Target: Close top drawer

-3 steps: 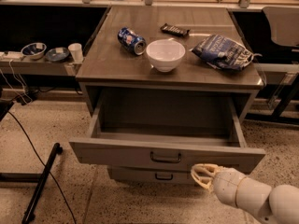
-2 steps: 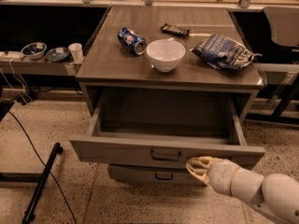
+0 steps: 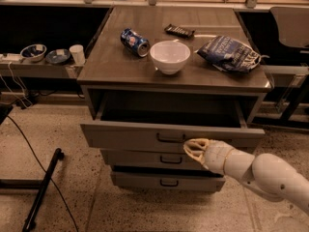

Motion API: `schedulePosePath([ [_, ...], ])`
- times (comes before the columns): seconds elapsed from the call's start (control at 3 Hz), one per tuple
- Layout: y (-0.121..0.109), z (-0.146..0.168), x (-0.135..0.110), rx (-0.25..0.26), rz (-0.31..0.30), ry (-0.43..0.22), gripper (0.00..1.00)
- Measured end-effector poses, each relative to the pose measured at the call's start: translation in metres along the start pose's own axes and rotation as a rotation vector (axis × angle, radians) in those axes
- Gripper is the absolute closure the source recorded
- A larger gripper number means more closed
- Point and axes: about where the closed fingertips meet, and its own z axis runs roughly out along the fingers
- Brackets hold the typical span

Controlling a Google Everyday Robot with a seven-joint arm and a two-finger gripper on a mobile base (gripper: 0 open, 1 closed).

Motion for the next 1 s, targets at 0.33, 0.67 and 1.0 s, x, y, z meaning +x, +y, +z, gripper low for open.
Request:
schedulePosePath([
  [0.33, -0.029, 0.033, -0.011, 0.000, -0.044, 0.013, 1.00],
  [0.67, -0.049, 0.052, -0.012, -0.026, -0.030, 0.018, 1.00],
  [1.0, -0.047, 0.053, -0.010, -0.026, -0.030, 0.018, 1.00],
])
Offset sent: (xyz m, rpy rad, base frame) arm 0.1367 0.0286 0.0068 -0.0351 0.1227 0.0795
